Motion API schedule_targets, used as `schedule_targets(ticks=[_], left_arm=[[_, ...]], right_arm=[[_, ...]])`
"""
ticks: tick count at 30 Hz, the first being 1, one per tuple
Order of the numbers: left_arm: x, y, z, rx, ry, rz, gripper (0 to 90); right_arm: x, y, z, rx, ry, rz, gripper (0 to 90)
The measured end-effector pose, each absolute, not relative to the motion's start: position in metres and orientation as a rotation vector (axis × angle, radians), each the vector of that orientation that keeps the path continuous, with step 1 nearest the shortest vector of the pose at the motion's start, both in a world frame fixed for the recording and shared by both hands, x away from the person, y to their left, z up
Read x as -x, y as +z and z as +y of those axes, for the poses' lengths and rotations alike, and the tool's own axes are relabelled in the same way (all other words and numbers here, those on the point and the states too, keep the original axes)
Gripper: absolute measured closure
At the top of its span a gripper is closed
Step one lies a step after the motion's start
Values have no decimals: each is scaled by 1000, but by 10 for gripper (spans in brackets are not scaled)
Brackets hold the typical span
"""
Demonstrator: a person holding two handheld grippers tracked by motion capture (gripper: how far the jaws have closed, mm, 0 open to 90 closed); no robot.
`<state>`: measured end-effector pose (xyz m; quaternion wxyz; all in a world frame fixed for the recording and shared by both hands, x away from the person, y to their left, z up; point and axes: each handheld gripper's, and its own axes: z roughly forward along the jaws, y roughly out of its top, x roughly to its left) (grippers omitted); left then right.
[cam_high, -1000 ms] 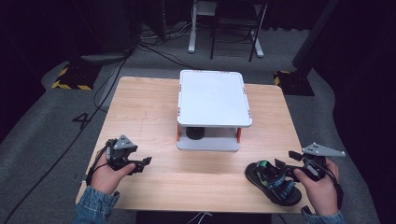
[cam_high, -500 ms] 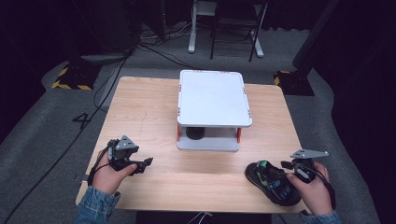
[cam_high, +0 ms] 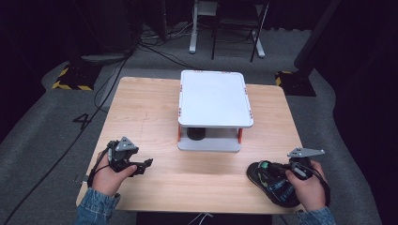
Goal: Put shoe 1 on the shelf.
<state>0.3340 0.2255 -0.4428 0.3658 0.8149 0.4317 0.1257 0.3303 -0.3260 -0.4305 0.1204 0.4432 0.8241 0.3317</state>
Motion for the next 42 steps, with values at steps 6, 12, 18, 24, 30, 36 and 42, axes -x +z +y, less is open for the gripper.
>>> schedule_targets(ticks=[6, 12, 18, 24, 30, 36, 42], left_arm=[[-327, -444, 231, -2097, 321, 1127, 261], [-318, -445, 244, -2067, 350, 1179, 262], [-312, -448, 249, -2063, 352, 1200, 262], [-311, -449, 252, -2060, 346, 1213, 262], [-313, -449, 251, -2062, 346, 1208, 261], [-316, -448, 247, -2074, 341, 1188, 262], [-319, -447, 245, -2074, 339, 1180, 261]], right_arm=[[-337, -416, -311, -1185, 1038, 2412, 847], [-356, -408, -278, -1028, 1129, 2491, 863], [-378, -418, -223, -806, 1134, 2639, 866], [-387, -430, -183, -650, 1119, 2748, 845], [-389, -436, -176, -658, 1121, 2691, 689], [-381, -425, -186, -792, 1231, 2561, 453], [-356, -413, -179, -759, 1325, 2543, 456]])
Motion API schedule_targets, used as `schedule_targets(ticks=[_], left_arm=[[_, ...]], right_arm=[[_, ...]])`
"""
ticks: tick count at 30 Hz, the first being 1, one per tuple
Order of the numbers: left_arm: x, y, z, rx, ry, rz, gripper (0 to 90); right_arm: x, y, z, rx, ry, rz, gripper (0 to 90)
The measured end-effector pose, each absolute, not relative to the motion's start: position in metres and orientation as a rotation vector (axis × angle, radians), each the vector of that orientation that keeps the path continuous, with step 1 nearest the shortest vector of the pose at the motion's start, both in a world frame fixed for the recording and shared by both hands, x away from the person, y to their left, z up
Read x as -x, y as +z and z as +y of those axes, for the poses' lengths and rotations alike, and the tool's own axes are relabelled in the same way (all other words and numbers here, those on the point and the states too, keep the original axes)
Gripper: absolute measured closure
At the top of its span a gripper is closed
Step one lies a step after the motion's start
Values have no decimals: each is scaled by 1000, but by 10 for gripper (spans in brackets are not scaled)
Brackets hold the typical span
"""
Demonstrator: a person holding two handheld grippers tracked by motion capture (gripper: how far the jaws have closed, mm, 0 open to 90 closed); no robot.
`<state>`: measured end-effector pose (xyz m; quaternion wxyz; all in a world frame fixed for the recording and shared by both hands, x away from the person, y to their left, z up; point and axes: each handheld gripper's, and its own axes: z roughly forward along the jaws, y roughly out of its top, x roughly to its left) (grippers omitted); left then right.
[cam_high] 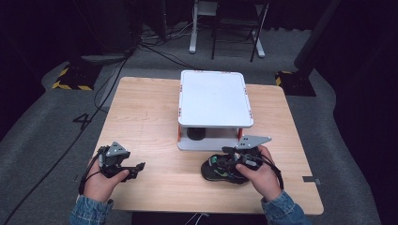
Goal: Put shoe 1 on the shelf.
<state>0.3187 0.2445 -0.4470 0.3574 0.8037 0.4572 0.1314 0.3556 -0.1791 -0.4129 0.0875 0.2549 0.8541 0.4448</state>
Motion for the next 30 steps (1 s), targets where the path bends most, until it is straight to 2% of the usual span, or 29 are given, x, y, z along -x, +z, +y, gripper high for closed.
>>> schedule_targets(ticks=[3, 7, 11, 15, 30], left_arm=[[-320, -447, 244, -2082, 340, 1164, 261], [-321, -446, 242, -2079, 338, 1163, 261], [-323, -447, 242, -2089, 330, 1159, 261], [-323, -448, 241, -2093, 327, 1158, 261], [-334, -446, 229, -2104, 313, 1114, 261]], right_arm=[[-344, -418, -168, -743, 1299, 2557, 453], [-339, -432, -157, -790, 1227, 2576, 518], [-344, -441, -151, -752, 1166, 2599, 724], [-349, -441, -152, -740, 1185, 2618, 823], [-317, -411, -186, -624, 1111, 2744, 813]])
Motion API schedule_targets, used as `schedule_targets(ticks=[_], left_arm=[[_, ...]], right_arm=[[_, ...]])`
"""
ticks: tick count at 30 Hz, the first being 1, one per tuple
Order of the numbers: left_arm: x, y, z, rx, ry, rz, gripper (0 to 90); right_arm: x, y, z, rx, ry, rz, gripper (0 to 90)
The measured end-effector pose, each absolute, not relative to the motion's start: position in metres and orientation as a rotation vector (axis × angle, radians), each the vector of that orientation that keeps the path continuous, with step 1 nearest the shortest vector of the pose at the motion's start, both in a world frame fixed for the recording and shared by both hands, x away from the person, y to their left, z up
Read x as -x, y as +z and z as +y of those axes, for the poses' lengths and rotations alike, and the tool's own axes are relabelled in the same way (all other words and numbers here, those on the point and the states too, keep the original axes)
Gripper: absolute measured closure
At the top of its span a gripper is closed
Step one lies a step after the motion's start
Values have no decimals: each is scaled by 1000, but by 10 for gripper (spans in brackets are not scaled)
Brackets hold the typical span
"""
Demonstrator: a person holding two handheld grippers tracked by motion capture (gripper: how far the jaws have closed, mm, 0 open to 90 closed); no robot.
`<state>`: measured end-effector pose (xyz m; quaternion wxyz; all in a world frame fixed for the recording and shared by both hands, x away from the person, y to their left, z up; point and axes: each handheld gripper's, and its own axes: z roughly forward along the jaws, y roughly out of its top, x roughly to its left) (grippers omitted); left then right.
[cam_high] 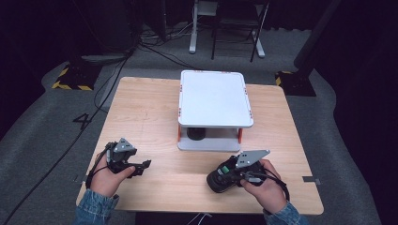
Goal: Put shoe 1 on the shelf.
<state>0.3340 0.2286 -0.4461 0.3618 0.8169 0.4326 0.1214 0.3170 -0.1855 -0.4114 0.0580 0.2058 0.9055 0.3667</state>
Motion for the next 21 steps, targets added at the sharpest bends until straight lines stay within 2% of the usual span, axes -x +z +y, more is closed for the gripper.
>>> schedule_targets(ticks=[9, 17, 21], left_arm=[[-347, -446, 215, -2120, 296, 1069, 260], [-351, -444, 210, -2121, 283, 1049, 259], [-352, -444, 210, -2129, 292, 1046, 258]], right_arm=[[-304, -395, -215, -630, 1046, 2818, 788], [-301, -416, -213, -648, 1077, 2947, 809], [-299, -414, -212, -642, 1074, 2928, 732]])
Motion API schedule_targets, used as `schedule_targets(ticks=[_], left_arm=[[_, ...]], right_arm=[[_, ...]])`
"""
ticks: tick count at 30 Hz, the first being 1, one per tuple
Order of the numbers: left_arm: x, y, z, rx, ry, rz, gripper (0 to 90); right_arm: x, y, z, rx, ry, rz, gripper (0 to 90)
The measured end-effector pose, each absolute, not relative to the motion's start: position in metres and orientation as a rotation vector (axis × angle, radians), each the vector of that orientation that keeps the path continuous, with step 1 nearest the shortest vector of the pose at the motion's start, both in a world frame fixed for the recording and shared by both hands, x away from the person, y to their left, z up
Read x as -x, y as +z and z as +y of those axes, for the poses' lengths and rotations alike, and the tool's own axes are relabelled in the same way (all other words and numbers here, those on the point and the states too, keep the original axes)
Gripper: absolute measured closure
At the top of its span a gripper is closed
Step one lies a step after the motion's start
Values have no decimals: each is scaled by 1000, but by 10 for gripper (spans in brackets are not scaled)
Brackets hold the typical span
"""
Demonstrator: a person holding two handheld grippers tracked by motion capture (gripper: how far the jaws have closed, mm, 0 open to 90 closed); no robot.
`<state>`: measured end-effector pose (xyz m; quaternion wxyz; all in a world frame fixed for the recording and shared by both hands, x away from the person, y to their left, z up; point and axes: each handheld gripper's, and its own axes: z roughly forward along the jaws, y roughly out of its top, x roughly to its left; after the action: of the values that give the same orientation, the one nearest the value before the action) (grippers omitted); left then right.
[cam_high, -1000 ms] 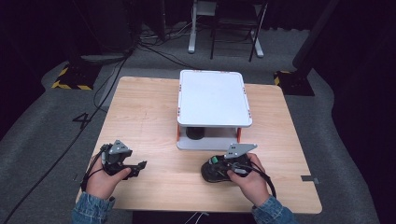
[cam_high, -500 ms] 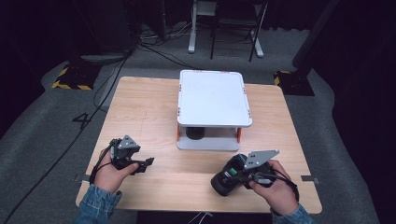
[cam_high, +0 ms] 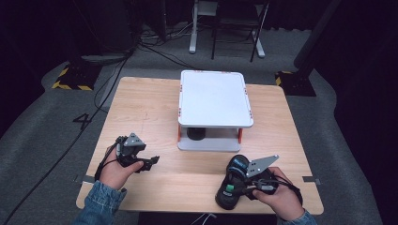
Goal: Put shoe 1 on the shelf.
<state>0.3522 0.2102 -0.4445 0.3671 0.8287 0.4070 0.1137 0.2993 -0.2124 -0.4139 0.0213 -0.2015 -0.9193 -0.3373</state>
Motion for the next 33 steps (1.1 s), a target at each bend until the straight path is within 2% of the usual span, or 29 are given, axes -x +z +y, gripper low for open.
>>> schedule_targets(ticks=[5, 10, 15, 17, 18, 20, 33], left_arm=[[-351, -444, 210, -2122, 285, 1052, 258], [-350, -444, 211, -2128, 284, 1053, 258], [-350, -445, 211, -2124, 291, 1054, 258], [-350, -445, 211, -2124, 292, 1050, 258], [-350, -445, 211, -2125, 292, 1050, 258], [-350, -445, 211, -2119, 287, 1058, 258], [-347, -446, 217, -2119, 296, 1076, 258]], right_arm=[[-299, -406, -216, 661, -1217, -2843, 527], [-305, -409, -226, 999, -1288, -2898, 369], [-313, -432, -223, 1155, -1192, -2844, 412], [-316, -439, -221, 1179, -1166, -2861, 474], [-317, -444, -219, 1172, -1162, -2878, 543], [-318, -447, -218, 1156, -1165, -2857, 620], [-331, -432, -211, 939, -1384, -2936, 651]])
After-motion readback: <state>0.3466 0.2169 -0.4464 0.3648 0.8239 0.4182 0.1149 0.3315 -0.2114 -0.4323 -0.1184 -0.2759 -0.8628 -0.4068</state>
